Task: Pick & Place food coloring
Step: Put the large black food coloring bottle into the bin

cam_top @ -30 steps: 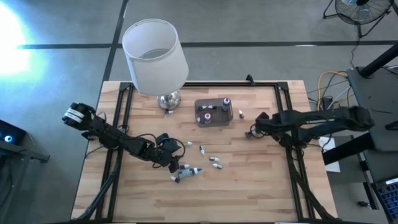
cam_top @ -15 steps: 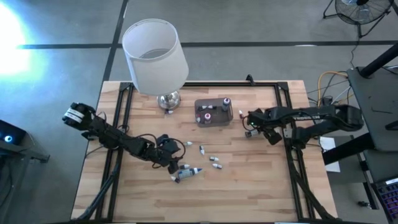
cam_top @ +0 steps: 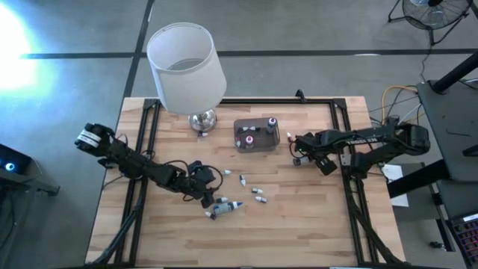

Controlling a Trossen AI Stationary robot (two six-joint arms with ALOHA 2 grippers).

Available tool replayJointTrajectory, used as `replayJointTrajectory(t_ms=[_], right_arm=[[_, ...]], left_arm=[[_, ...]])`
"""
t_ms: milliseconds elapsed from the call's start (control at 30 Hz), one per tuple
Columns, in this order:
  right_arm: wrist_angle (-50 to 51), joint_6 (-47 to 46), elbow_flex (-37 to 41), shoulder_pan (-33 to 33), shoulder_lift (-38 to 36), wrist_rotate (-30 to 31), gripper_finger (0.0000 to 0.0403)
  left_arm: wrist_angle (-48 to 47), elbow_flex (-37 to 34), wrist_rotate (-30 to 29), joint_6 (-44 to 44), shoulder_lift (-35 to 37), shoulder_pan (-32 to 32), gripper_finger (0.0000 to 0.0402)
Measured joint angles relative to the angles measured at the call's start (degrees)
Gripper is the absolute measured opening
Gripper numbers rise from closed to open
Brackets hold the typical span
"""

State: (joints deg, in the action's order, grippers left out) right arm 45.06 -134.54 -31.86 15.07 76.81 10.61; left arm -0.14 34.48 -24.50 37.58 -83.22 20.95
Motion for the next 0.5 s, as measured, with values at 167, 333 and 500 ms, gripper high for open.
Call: replayJointTrajectory(t_ms=[167,333,500], right_arm=[[-0.1,-0.2,-0.1,0.2,0.3,-0.2,0.018],[0.1,-0.1,0.1,0.8,-1.2,0.0,0.0137],[-1.6,1.6,0.1,0.9,-2.8,4.3,0.0107]], left_arm=[[0.0,0.0,1.2,0.2,0.0,0.0,0.0194],[0.0,0.0,1.4,0.3,0.0,0.0,0.0194],[0.0,0.0,1.4,0.4,0.0,0.0,0.0194]])
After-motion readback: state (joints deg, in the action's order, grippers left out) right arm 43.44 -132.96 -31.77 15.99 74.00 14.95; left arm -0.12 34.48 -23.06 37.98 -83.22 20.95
